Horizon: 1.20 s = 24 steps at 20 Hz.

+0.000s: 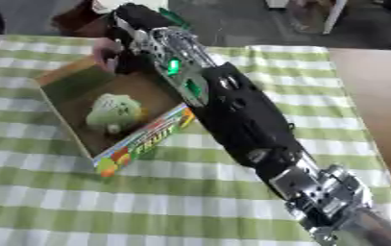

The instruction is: Pick up objects on the table and place them in the box.

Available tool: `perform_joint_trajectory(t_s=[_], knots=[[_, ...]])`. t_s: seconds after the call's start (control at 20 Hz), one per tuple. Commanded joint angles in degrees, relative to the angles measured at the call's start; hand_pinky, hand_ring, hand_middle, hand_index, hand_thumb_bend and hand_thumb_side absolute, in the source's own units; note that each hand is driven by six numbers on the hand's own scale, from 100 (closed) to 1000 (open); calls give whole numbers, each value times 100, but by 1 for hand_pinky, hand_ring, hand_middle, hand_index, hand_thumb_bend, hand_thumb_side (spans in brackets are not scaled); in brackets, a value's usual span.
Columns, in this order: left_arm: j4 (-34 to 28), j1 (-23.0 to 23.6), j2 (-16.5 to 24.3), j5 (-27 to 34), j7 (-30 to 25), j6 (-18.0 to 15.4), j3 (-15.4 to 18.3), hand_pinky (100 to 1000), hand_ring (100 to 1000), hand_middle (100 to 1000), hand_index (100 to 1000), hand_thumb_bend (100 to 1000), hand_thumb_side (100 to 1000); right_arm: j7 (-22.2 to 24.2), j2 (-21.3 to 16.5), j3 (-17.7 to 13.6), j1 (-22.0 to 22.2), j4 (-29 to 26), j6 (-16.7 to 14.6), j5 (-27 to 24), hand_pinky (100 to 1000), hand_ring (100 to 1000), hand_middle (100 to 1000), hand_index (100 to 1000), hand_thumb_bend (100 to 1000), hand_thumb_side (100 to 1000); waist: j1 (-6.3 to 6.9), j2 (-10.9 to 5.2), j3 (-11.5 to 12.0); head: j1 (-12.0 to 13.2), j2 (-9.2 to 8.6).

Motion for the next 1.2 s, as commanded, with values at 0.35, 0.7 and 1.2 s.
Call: perform_joint_trajectory(t_s=[0.35,0.7,1.2], knots=[[-55,-45,60,31,-19,-4,7,538,615,666,745,100,872,345,115,-149,-135,650,-549,718,748,815,616,854,100,166,44,-89,-1,-14,-68],[-53,-36,59,34,-17,-6,8,538,614,666,743,100,871,904,101,-257,-144,617,-601,720,819,949,828,952,100,100,58,-97,-12,-23,-64],[-47,-28,56,32,-15,2,7,538,614,666,743,100,871,723,75,-263,-146,465,-379,897,825,957,853,948,100,253,65,-102,-31,-33,-67]])
